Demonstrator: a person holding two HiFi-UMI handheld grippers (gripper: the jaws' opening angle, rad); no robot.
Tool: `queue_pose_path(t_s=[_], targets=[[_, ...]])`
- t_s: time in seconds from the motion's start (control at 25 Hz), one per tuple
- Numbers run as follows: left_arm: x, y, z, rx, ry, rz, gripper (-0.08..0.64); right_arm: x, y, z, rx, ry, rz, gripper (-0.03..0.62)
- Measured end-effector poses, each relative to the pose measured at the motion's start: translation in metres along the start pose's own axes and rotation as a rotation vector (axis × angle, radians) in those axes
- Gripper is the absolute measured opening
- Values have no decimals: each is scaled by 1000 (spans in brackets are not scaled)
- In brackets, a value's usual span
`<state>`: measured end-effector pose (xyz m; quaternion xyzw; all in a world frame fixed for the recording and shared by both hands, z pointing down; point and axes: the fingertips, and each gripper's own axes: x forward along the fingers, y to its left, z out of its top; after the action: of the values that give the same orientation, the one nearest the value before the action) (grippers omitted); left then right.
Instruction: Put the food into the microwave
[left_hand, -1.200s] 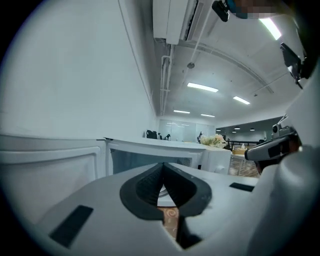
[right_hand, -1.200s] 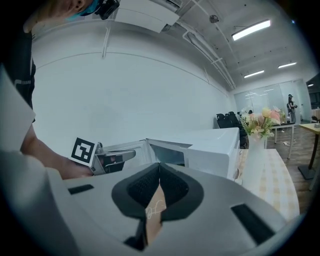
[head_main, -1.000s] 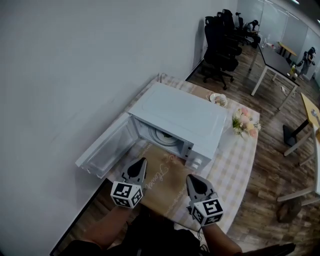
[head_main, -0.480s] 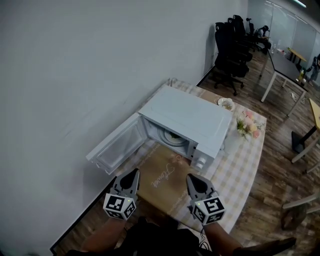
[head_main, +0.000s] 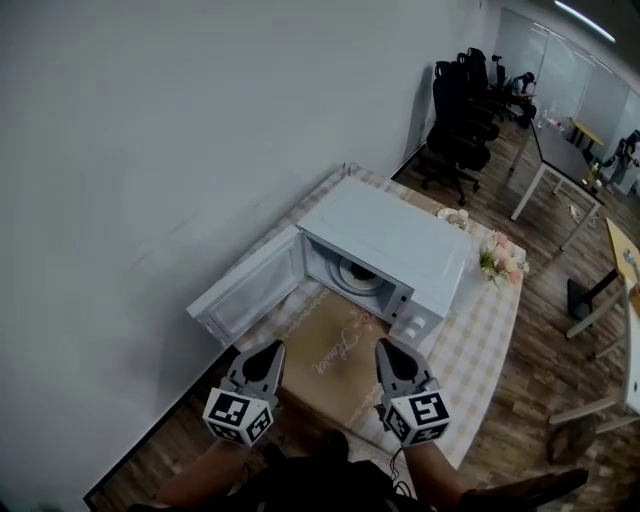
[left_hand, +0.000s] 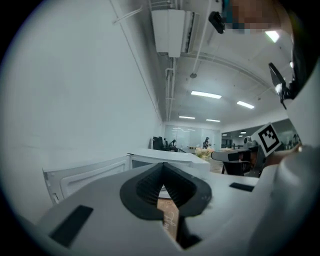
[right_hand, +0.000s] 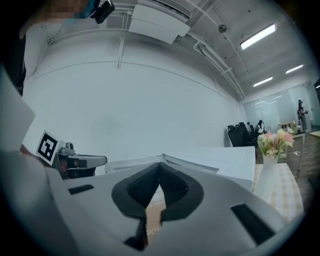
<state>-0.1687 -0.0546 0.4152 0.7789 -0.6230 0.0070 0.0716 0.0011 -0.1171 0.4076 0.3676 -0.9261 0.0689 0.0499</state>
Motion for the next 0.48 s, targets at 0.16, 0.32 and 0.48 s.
queue_pose_path(t_s=[0.16, 0.32, 0.48], targets=[[-8, 6, 3, 34, 0, -15, 9, 2, 5, 4, -4, 7, -41, 8], [-12, 11, 11, 58, -20, -19, 9, 8, 12, 2, 27, 3, -46, 8], [-16, 13, 12, 69, -24, -32, 9, 11, 21, 5, 12, -6, -45, 8]])
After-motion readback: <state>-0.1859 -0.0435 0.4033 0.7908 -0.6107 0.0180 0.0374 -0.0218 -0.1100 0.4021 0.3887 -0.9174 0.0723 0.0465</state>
